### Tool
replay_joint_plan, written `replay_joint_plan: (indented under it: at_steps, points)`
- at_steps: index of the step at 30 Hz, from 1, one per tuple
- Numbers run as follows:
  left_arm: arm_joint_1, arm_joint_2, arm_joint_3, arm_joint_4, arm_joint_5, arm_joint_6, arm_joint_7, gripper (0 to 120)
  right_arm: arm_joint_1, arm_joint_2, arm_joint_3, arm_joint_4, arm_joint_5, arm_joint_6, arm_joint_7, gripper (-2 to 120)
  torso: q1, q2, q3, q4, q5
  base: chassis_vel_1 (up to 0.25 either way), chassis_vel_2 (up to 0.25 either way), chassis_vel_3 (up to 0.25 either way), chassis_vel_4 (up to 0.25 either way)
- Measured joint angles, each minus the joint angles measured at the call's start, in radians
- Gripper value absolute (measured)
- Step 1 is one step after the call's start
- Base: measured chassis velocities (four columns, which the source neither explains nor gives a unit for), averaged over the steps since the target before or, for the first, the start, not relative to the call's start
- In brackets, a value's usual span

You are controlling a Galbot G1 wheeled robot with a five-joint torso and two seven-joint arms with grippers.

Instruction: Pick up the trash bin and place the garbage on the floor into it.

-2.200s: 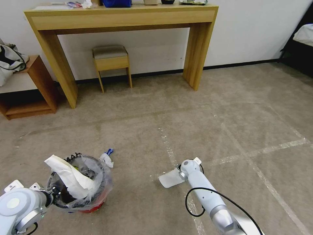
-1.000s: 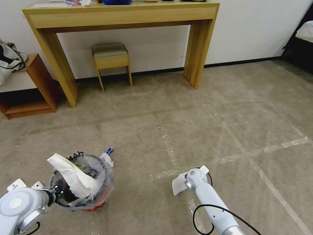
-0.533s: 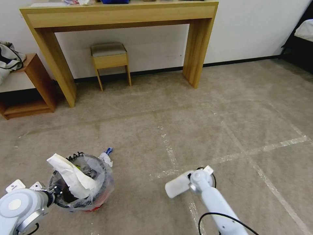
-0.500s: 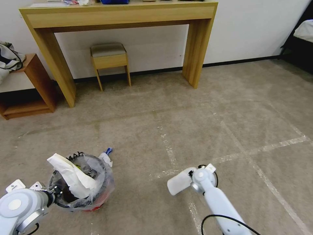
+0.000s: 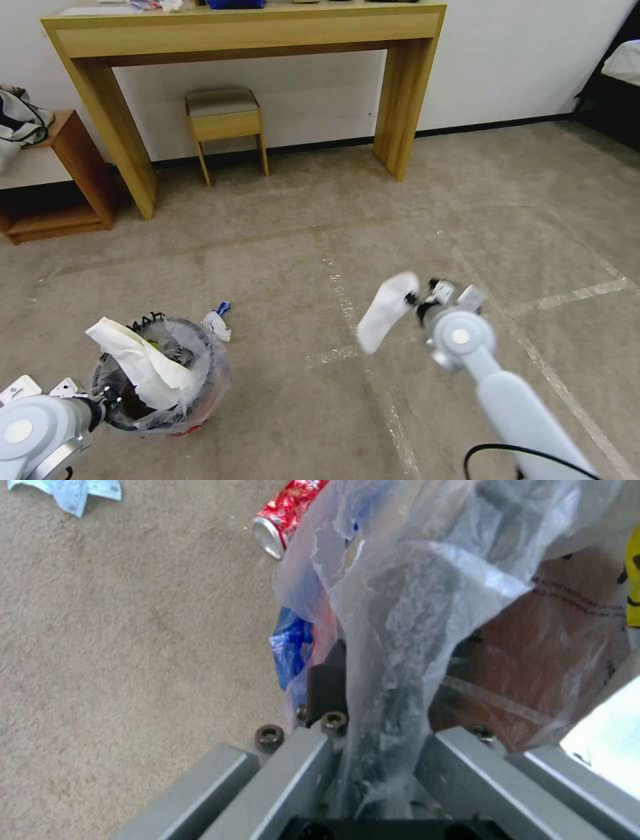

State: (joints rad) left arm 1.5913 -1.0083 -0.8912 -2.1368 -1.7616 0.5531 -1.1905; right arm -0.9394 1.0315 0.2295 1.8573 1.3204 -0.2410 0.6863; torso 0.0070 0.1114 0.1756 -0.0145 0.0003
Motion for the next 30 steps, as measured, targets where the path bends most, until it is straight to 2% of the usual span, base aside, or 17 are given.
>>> replay_joint_plan:
  at_steps: [2, 3, 5, 6, 7, 8, 10, 11, 12, 14, 15, 16, 18, 26, 28, 29, 30]
  points:
    - [0.003, -0.001, -0.001, -0.012, -0.004, 0.0, 0.001, 0, 0.042, -0.053, 0.007, -0.014, -0.142, 0.157, -0.289, 0, 0.0, 0.0, 0.0, 0.0001, -0.0003, 0.0, 0.0, 0.0, 0.0]
    - [0.003, -0.001, -0.001, -0.012, -0.004, 0.0, 0.001, 0, 0.042, -0.053, 0.007, -0.014, -0.142, 0.157, -0.289, 0, 0.0, 0.0, 0.0, 0.0001, -0.0003, 0.0, 0.0, 0.0, 0.0]
    - [0.005, 0.004, -0.006, -0.019, -0.014, 0.001, 0.002, 0, 0.102, -0.071, 0.001, -0.034, -0.197, 0.282, -0.491, 0, 0.0, 0.0, 0.0, 0.0, 0.0, 0.0, 0.0, 0.0, 0.0]
    - [0.005, 0.004, -0.006, -0.019, -0.014, 0.001, 0.002, 0, 0.102, -0.071, 0.001, -0.034, -0.197, 0.282, -0.491, 0, 0.0, 0.0, 0.0, 0.0, 0.0, 0.0, 0.0, 0.0, 0.0]
    - [0.005, 0.006, -0.007, -0.02, -0.018, 0.001, 0.003, 0, 0.134, -0.071, -0.008, -0.041, -0.196, 0.329, -0.558, 0, 0.0, 0.0, 0.0, 0.0001, -0.0003, 0.0, 0.0, 0.0, 0.0]
    - [0.005, 0.006, -0.007, -0.02, -0.018, 0.001, 0.003, 0, 0.134, -0.071, -0.008, -0.041, -0.196, 0.329, -0.558, 0, 0.0, 0.0, 0.0, 0.0001, -0.0003, 0.0, 0.0, 0.0, 0.0]
    - [0.005, 0.011, -0.007, -0.03, -0.029, 0.0, 0.003, 0, 0.212, -0.064, -0.042, -0.05, -0.144, 0.397, -0.694, 0, 0.0, 0.0, 0.0, 0.0004, -0.0002, 0.0, 0.0, 0.0, 0.0]
    - [0.005, 0.011, -0.007, -0.03, -0.029, 0.0, 0.003, 0, 0.212, -0.064, -0.042, -0.05, -0.144, 0.397, -0.694, 0, 0.0, 0.0, 0.0, 0.0004, -0.0002, 0.0, 0.0, 0.0, 0.0]
    - [0.002, 0.014, -0.006, -0.033, -0.033, 0.0, 0.003, 0, 0.242, -0.057, -0.062, -0.05, -0.11, 0.412, -0.751, 0, 0.0, 0.0, 0.0, 0.0004, -0.0005, 0.0, 0.0, 0.0, 0.0]
    - [-0.001, 0.017, -0.003, -0.033, -0.036, 0.0, 0.003, 0, 0.255, -0.053, -0.073, -0.05, -0.096, 0.419, -0.776, 0, 0.0, 0.0, 0.0, 0.0004, -0.0003, 0.0, 0.0, 0.0, 0.0]
    - [-0.009, 0.025, 0.004, -0.032, -0.042, -0.001, 0.003, 0, 0.291, -0.043, -0.101, -0.045, -0.069, 0.43, -0.834, 0, 0.0, 0.0, 0.0, 0.0003, -0.0001, 0.0, 0.0, 0.0, 0.0]
    - [-0.009, 0.025, 0.004, -0.032, -0.042, -0.001, 0.003, 0, 0.291, -0.043, -0.101, -0.045, -0.069, 0.43, -0.834, 0, 0.0, 0.0, 0.0, 0.0003, -0.0001, 0.0, 0.0, 0.0, 0.0]
    - [-0.022, 0.036, 0.017, -0.026, -0.052, -0.002, 0.004, 0, 0.342, -0.026, -0.157, -0.042, -0.034, 0.434, -0.897, 0, 0.0, 0.0, 0.0, 0.0001, -0.0005, 0.0, 0.0, 0.0, 0.0]
    - [-0.031, 0.043, 0.028, -0.017, -0.06, -0.002, 0.011, 0, 0.434, 0.03, -0.319, -0.079, -0.008, 0.429, -0.989, 0, 0.0, 0.0, 0.0, 0.0002, -0.0005, 0.0, 0.0, 0.0, 0.0]
    - [-0.036, 0.043, 0.032, -0.015, -0.063, -0.002, 0.013, 0, 0.478, 0.089, -0.423, -0.106, -0.012, 0.428, -0.998, 0, 0.0, 0.0, 0.0, 0.0001, -0.0007, 0.0, 0.0, 0.0, 0.0]
    - [-0.036, 0.043, 0.032, -0.015, -0.063, -0.002, 0.013, 0, 0.478, 0.089, -0.423, -0.106, -0.012, 0.428, -0.998, 0, 0.0, 0.0, 0.0, 0.0001, -0.0007, 0.0, 0.0, 0.0, 0.0]
    - [-0.04, 0.044, 0.036, -0.015, -0.065, -0.002, 0.014, 0, 0.496, 0.134, -0.472, -0.124, -0.026, 0.428, -1.001, 0, 0.0, 0.0, 0.0, 0.0003, -0.0006, 0.0, 0.0, 0.0, 0.0]
